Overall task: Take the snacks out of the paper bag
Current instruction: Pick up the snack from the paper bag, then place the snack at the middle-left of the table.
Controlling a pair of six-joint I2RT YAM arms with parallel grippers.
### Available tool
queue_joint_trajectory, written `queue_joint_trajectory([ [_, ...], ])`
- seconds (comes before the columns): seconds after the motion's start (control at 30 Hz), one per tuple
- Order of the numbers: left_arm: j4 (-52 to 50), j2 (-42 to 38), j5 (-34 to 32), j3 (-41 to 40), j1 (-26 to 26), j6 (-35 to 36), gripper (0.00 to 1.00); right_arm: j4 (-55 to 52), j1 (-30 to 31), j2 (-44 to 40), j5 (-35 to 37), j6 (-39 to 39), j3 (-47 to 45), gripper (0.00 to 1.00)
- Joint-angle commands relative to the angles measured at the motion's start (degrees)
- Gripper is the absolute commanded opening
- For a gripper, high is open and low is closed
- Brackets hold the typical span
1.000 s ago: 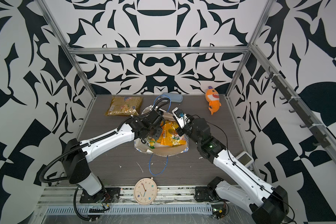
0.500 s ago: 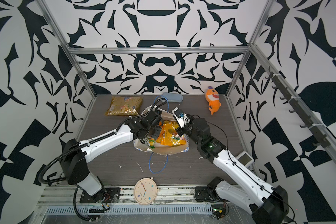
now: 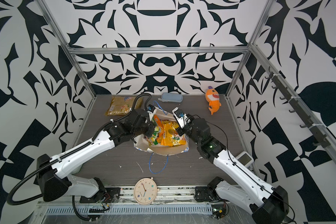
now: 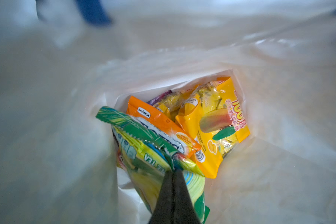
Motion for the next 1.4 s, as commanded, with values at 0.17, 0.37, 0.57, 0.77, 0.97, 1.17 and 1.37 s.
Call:
queue_joint_trajectory([
  [0.17, 8.12, -11.68, 6.77, -5.29, 0.25, 8.86, 0.00, 4.35, 0.35, -2.44, 1.22, 0.48, 0.85, 0.00],
  [0.37, 10.17, -17.96, 8.09, -5.98, 0.25, 11.59, 0.00, 4.43, 0.39, -1.77, 1.20, 0.27, 1.07, 0.00],
  [0.57, 12.16, -23.16, 7.38, -4.34, 0.33, 14.43, 0.00, 4.40, 0.33, -1.12, 2.16, -0.42, 1.46, 0.00],
  [0.77, 10.73, -28.31, 5.57, -2.92, 4.92, 16.75, 0.00, 4.43, 0.38, -0.86, 2.62, -0.80, 1.58, 0.00],
  [0.97, -1.11, -30.40, -4.49, 1.39, 9.66, 19.39, 0.00, 3.69, 0.37, -0.77, 2.22, -0.66, 1.93, 0.00],
  [1.17, 1.22, -33.35, -11.19, -1.24, 11.30, 22.03, 0.00, 4.34, 0.31, -0.51, 2.56, -0.72, 1.68, 0.00],
  [1.37, 1.83, -30.93, -13.02, -2.33, 14.03, 24.94, 0.00, 4.07, 0.31, -0.59, 2.49, -0.71, 1.43, 0.00],
])
